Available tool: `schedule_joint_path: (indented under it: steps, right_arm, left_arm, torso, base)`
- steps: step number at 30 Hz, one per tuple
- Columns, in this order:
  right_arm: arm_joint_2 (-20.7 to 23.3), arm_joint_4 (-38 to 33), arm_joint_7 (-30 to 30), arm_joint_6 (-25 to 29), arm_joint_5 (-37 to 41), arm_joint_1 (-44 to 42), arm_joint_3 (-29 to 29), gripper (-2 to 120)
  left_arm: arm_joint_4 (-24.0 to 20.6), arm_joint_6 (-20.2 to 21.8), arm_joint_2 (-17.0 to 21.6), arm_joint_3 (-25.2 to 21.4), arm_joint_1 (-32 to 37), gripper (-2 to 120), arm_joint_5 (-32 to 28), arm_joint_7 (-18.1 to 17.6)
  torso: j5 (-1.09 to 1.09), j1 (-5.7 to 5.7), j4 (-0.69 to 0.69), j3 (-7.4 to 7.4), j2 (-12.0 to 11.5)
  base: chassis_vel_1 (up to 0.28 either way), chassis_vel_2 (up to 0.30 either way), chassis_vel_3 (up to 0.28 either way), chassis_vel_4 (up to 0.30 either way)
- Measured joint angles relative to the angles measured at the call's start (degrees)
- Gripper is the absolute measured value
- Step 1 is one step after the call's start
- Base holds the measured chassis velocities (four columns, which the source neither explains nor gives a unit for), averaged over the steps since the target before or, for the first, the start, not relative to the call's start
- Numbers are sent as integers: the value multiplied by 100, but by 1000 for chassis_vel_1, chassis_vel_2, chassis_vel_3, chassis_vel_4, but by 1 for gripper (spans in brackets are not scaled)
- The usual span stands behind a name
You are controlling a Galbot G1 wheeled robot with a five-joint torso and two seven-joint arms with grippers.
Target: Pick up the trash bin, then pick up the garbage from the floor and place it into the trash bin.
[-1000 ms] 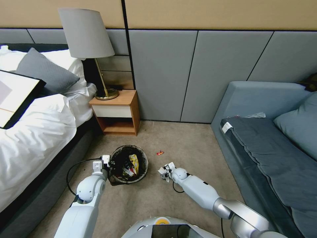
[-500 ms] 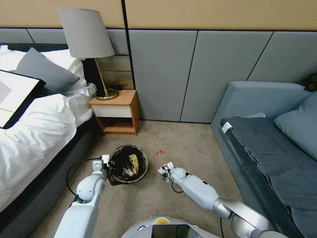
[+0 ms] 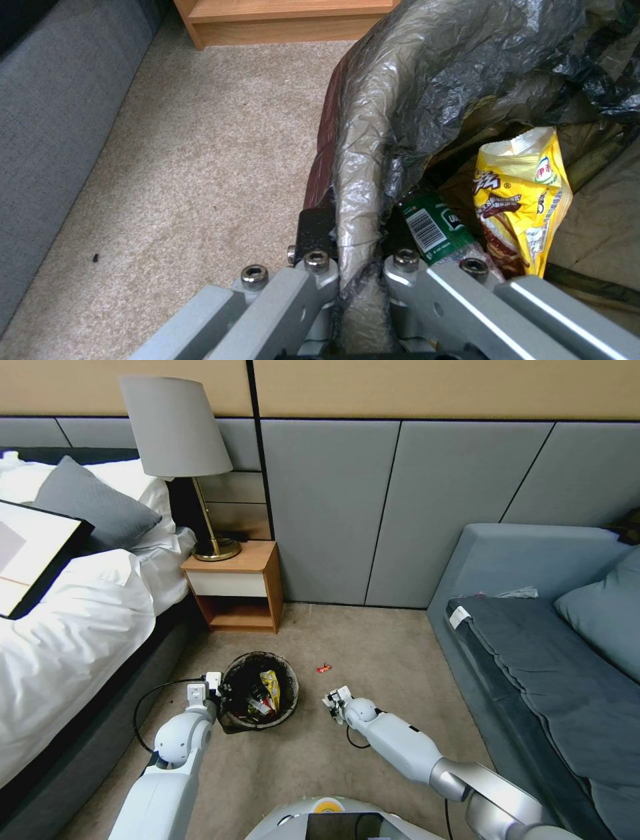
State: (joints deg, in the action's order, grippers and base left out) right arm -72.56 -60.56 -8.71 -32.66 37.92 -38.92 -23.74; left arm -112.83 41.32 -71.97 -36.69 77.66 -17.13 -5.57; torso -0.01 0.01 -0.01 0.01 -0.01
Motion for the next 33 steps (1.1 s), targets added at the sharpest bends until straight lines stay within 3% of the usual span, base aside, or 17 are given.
schedule_joint_path:
  steps: [4,11,14,15,18,19,24,28,33]
  right_arm:
    - [103,-198,-67,-45,113,-5,5,0]
    - [756,-1458,-424,-273,900,-1,229,0]
    - [1509,-2650,-791,-389,1657,0,594,0]
    - [1509,-2650,-791,-389,1657,0,594,0]
    - [2108,-3952,-1196,-454,2368,27,1069,0]
    - [2108,-3952,-1196,-454,2368,27,1069,0]
    - [2700,-5383,-1682,-557,3506,127,1996,0]
    - [2841,-6102,-1950,-561,4240,556,2243,0]
    - [2754,-6518,-2138,-569,4953,1225,2074,0]
  left_arm:
    - [-12,10,25,-8,2,0,-7,0]
    - [-44,61,81,-33,5,0,-29,-6]
    - [-111,80,106,-33,10,0,-62,-9]
    - [-111,80,106,-33,10,0,-62,-9]
    - [-158,83,118,-25,10,0,-101,-4]
    - [-158,83,118,-25,10,0,-101,-4]
    - [-210,84,117,-14,42,0,-75,15]
    - [-231,84,109,24,50,0,-19,38]
    - [-232,84,51,79,27,0,54,41]
  torso:
    - [-2,0,-2,0,0]
    - [1,0,1,0,0]
    - [2,0,-3,0,0]
    - [2,0,-3,0,0]
    - [2,0,0,-1,0]
    - [2,0,0,-1,0]
    - [3,0,-2,-1,0]
    - [1,-1,0,-1,0]
    - [0,-1,2,-1,0]
  base:
    - [0,0,0,0]
    - [0,0,0,0]
    - [0,0,0,0]
    - [0,0,0,0]
    - [0,0,0,0]
    - [0,0,0,0]
    - [0,0,0,0]
    - [0,0,0,0]
    - [0,0,0,0]
